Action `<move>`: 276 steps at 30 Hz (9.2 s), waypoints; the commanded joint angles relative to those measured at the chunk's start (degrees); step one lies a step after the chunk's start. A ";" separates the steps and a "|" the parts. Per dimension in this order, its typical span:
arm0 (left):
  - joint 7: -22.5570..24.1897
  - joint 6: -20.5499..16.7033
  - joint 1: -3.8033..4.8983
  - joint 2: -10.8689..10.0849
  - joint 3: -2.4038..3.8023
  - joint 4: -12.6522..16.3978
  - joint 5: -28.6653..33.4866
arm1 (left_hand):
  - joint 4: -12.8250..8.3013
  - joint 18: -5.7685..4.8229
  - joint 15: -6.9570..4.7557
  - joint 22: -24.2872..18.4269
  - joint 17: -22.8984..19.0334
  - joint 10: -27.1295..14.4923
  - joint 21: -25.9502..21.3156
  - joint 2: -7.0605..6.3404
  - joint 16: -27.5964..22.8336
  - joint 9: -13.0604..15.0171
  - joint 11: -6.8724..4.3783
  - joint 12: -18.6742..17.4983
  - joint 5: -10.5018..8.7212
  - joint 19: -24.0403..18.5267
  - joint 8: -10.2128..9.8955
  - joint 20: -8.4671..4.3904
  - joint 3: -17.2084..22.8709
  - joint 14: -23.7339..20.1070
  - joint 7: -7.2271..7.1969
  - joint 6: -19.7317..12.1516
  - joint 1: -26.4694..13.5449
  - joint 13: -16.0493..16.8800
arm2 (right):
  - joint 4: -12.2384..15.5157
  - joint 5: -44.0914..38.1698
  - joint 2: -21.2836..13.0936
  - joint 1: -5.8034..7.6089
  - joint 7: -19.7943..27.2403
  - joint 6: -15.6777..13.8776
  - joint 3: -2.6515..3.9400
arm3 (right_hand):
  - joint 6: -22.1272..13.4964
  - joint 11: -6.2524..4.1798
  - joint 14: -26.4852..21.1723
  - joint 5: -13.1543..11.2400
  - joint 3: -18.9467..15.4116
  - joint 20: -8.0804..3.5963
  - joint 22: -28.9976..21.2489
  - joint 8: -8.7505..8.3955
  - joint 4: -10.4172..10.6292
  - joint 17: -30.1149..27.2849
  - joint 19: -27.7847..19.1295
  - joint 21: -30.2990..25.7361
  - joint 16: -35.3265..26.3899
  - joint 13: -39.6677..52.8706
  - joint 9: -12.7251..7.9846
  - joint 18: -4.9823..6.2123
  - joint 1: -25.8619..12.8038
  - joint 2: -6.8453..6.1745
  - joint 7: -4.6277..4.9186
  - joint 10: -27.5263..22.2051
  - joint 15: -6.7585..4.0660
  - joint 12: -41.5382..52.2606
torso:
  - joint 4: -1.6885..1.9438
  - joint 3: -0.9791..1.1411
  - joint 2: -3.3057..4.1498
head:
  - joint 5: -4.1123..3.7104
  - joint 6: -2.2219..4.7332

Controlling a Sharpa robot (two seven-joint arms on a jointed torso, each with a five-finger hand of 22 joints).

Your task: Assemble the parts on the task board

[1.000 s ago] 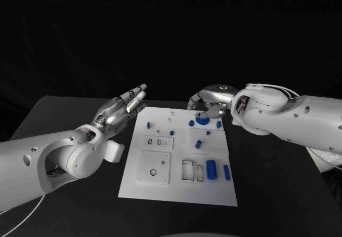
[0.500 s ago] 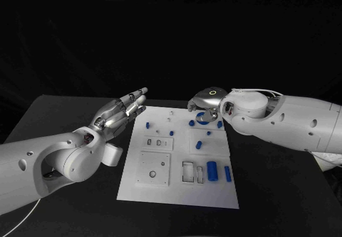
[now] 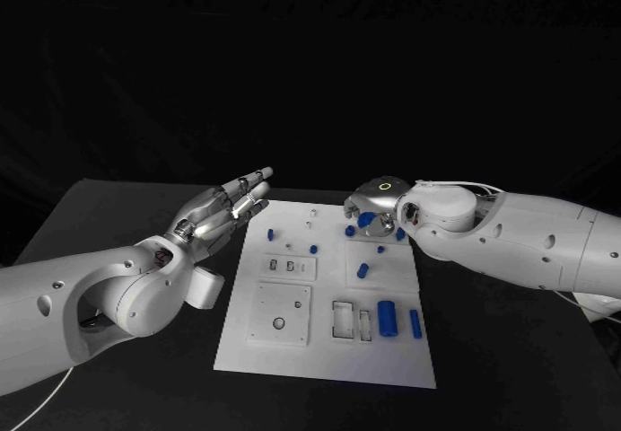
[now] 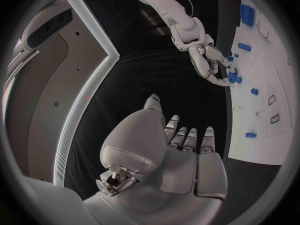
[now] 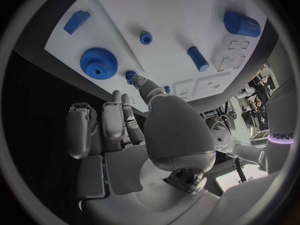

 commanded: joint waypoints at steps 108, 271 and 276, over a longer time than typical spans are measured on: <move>-2.88 3.19 0.07 2.29 -0.04 -2.68 -2.84 | -1.00 0.92 1.32 0.05 -0.08 0.83 -0.02 -0.16 -0.21 0.64 2.63 0.07 4.38 0.30 2.60 1.78 2.16 0.04 1.86 5.70 5.39 0.21 | -21.87 9.99 17.50 -2.72 8.36 -6.78 1.22 | 7.96 -1.22 -0.95 7.23 8.00 -0.49 3.32 -1.69 0.52 -4.02 0.23 -0.82 -2.26 3.13 10.08 -0.45 3.64 -0.13 -0.57 11.03 -0.49 -3.11 | 1.23 -0.25 -0.04 | 0.73 -2.11; -5.36 5.70 -0.37 2.25 -0.19 -4.51 -5.59 | -2.64 0.97 2.89 0.30 -0.08 3.22 0.34 -0.14 -0.21 0.95 4.53 0.59 6.08 0.71 5.33 2.98 3.37 0.04 3.50 8.88 7.94 0.79 | -5.95 13.01 0.03 -2.69 4.21 -7.87 0.95 | 9.41 -1.38 12.50 7.87 1.22 1.31 13.54 -8.27 4.81 28.21 9.17 4.57 11.73 71.34 14.56 -3.03 -0.23 1.20 0.23 50.72 1.18 56.51 | -0.19 -0.29 -0.90 | 1.92 -2.47; -5.27 5.75 -0.37 2.64 -0.19 -4.64 -5.59 | -2.76 0.98 2.94 0.32 -0.08 3.26 0.37 -0.15 -0.21 0.95 4.57 0.59 6.13 0.74 5.37 3.06 3.43 0.04 3.54 8.85 8.04 0.80 | -5.43 14.19 2.07 -2.05 4.66 -6.24 0.98 | 9.64 -1.50 12.50 7.59 1.24 1.23 13.57 -8.07 4.91 28.21 9.22 4.60 11.73 71.34 14.85 -3.04 -0.40 1.31 0.09 50.72 1.09 56.51 | 0.00 -0.27 -0.77 | 1.71 -2.35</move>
